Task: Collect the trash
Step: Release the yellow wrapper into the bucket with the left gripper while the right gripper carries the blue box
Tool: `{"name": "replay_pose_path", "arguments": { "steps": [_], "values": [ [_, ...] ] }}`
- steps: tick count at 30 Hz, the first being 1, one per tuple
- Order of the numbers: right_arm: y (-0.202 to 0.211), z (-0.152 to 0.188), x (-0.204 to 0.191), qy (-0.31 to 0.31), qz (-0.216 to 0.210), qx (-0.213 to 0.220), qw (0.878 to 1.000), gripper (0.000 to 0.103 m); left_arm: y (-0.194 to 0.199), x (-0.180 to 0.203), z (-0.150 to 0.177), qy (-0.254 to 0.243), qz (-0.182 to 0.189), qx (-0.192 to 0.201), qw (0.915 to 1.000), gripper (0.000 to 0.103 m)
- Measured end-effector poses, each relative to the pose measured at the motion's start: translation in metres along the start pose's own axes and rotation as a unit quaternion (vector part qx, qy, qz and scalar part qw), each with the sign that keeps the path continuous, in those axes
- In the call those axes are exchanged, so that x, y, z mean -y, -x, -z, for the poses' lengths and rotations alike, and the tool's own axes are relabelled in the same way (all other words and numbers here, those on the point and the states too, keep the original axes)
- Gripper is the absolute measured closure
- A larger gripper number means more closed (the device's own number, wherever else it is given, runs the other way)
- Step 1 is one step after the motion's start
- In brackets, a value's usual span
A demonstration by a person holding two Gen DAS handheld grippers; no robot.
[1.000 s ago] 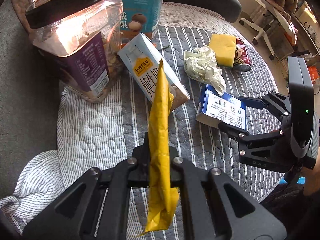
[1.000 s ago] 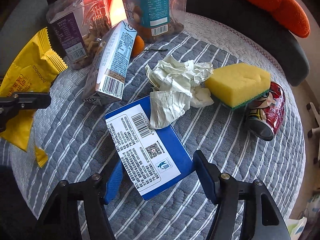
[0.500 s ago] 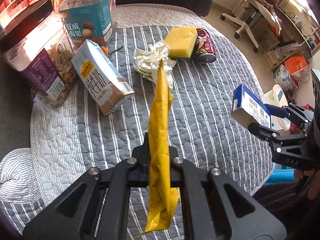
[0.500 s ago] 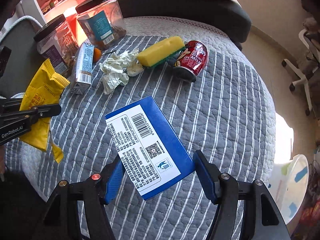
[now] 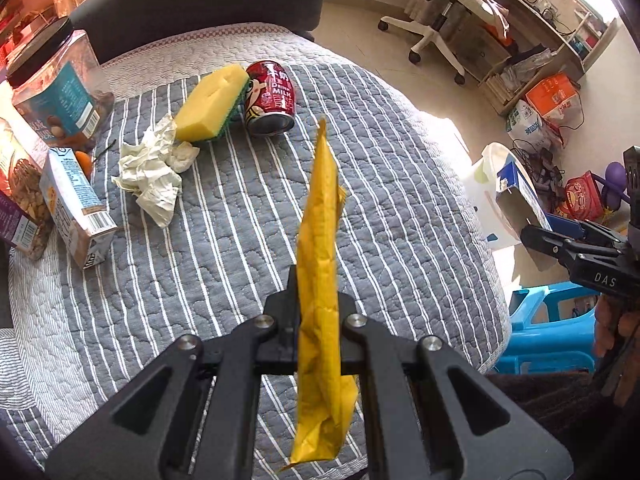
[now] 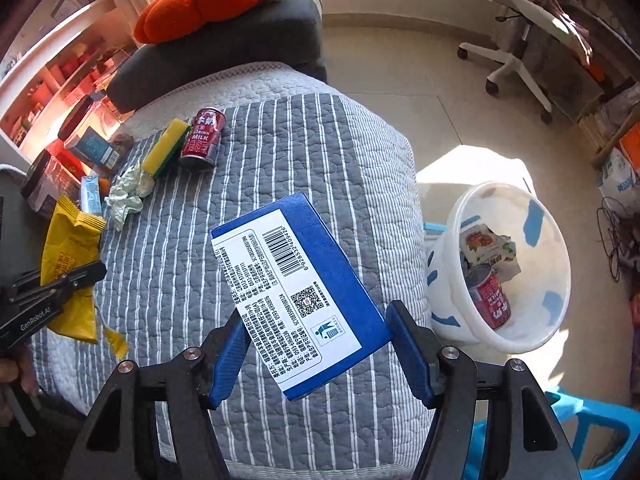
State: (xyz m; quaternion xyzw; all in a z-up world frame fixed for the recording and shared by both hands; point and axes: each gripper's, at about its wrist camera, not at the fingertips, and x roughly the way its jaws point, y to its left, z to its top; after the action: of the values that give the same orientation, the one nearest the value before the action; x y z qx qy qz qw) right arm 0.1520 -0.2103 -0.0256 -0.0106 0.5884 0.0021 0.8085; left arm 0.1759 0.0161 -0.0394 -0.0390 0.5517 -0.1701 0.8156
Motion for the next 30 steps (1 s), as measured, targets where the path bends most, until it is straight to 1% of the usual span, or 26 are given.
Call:
{"name": "replay_pose_path", "arguments": {
  "steps": [3, 7, 11, 16, 20, 24, 28, 30],
  "values": [
    [0.013, 0.011, 0.034, -0.038, 0.006, 0.005, 0.999, 0.034, -0.004, 0.025, 0.002, -0.013, 0.012, -0.001, 0.9998, 0.095],
    [0.029, 0.027, 0.082, -0.090, 0.012, 0.013, 0.996, 0.034, -0.012, 0.062, -0.005, -0.041, 0.027, 0.002, 0.9988, 0.095],
    [0.040, 0.045, 0.130, -0.143, 0.023, 0.019, 0.989, 0.034, -0.015, 0.099, -0.016, -0.065, 0.045, 0.013, 0.9968, 0.095],
    [0.048, 0.067, 0.182, -0.200, 0.041, 0.023, 0.979, 0.034, -0.030, 0.151, -0.036, -0.094, 0.069, 0.015, 0.9930, 0.095],
    [0.049, 0.077, 0.212, -0.232, 0.048, 0.021, 0.971, 0.034, -0.047, 0.199, -0.054, -0.116, 0.088, 0.017, 0.9892, 0.095],
    [0.053, 0.082, 0.233, -0.248, 0.046, 0.025, 0.967, 0.034, -0.064, 0.242, -0.067, -0.141, 0.103, 0.020, 0.9844, 0.095],
    [0.055, 0.083, 0.248, -0.254, 0.053, 0.030, 0.965, 0.034, -0.079, 0.270, -0.081, -0.154, 0.118, 0.034, 0.9804, 0.095],
    [0.054, 0.083, 0.255, -0.262, 0.054, 0.028, 0.963, 0.034, -0.087, 0.277, -0.086, -0.153, 0.124, 0.039, 0.9797, 0.095]
  ]
}}
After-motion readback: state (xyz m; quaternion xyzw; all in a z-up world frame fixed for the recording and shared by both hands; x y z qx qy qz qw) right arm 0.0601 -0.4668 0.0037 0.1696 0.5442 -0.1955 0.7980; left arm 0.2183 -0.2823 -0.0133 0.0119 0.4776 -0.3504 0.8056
